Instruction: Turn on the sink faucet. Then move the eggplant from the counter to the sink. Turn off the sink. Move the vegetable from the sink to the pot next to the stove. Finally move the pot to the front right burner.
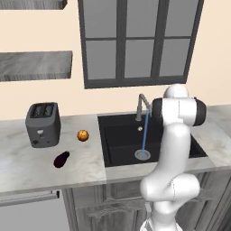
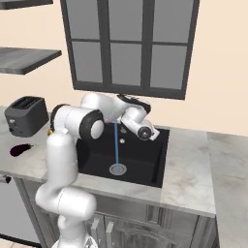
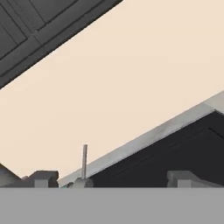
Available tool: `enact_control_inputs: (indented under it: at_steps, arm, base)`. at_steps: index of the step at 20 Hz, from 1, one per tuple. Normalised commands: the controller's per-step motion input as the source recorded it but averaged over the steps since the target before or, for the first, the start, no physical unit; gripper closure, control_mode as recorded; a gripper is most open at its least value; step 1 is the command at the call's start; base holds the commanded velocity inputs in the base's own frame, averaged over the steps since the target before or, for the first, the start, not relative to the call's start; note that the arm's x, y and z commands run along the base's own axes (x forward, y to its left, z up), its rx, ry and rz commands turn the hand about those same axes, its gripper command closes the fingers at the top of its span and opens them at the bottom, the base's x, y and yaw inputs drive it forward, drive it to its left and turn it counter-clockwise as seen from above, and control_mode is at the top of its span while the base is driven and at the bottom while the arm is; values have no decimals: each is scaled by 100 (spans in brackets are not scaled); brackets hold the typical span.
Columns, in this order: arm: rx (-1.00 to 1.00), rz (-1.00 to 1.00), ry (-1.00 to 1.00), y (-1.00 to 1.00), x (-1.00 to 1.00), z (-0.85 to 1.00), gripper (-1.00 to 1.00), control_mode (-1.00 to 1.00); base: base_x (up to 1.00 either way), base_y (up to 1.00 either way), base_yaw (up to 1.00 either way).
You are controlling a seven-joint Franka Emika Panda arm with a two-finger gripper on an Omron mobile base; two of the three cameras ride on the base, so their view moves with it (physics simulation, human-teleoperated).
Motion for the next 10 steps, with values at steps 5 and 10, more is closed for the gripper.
enact_control_inputs:
  at_steps: [5,10]
  arm:
    - [0,0,-7,-2,-82,50,-100,-100]
    - [0,-1,-7,10,-90,53,-100,-100]
  base:
    - [0,0,0]
    - [0,0,0]
